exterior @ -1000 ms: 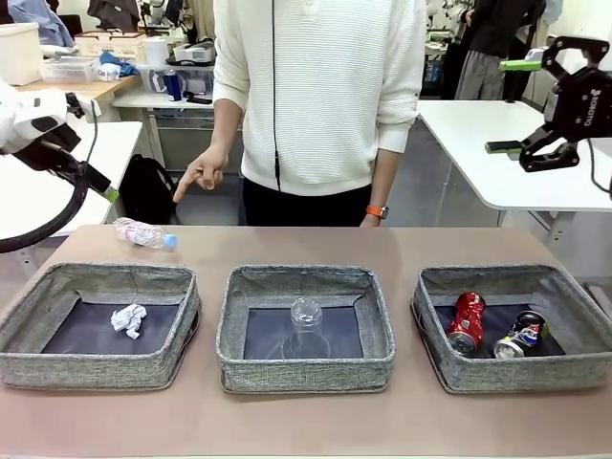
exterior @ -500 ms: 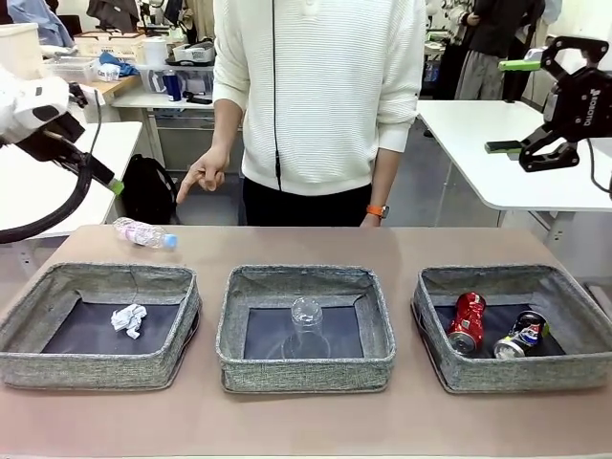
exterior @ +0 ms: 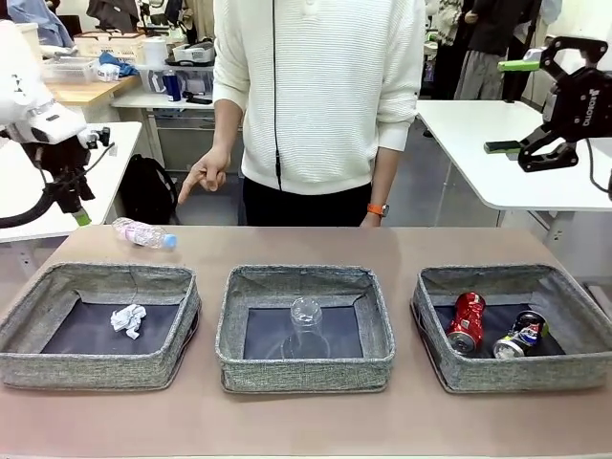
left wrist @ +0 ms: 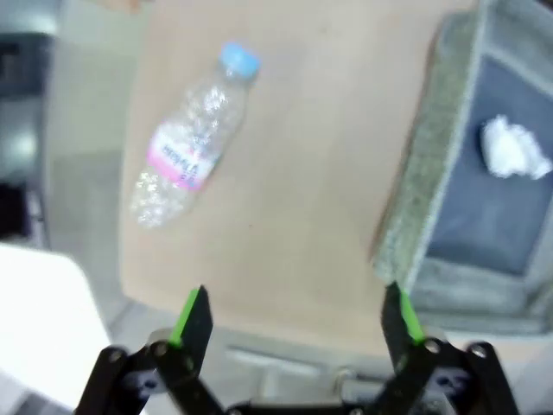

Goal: Sort the waste into the appropriate baskets.
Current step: Pick up the waste item pointed out by the person.

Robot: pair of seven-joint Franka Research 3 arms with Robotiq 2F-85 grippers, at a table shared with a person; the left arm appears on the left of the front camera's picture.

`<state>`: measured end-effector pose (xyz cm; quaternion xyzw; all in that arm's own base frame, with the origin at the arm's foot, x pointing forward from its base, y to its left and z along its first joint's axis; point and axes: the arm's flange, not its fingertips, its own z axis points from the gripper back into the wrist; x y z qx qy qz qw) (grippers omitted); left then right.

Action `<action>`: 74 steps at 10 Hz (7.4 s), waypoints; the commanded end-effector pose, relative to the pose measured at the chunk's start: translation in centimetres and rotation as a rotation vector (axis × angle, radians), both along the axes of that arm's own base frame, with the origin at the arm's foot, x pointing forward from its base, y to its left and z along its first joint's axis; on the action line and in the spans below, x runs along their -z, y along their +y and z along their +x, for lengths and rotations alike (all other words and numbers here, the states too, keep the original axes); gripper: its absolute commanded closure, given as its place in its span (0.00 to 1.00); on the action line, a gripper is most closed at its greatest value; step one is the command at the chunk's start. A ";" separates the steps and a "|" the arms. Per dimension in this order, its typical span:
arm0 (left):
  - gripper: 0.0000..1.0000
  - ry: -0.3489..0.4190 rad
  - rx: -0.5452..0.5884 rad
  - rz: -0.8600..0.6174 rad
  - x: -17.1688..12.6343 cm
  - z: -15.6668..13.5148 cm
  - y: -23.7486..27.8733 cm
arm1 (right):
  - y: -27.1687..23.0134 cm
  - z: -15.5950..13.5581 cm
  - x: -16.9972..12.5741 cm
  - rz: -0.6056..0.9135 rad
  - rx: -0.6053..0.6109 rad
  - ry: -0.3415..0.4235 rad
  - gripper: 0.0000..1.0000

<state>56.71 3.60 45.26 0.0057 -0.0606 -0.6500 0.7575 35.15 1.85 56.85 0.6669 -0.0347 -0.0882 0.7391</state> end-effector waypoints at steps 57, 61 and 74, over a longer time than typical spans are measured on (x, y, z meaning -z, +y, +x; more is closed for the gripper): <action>0.77 0.308 -0.974 -0.530 -21.4 -21.1 -18.5 | -0.1 -0.1 -0.2 -0.003 -0.005 0.004 0.00; 0.77 0.232 -1.018 -0.370 -25.8 -24.3 -31.2 | -0.1 -0.1 -0.2 -0.003 -0.005 0.004 0.00; 0.77 0.408 -0.991 -0.213 -30.6 -21.7 -38.1 | -0.1 -0.1 -0.2 -0.003 -0.005 0.004 0.00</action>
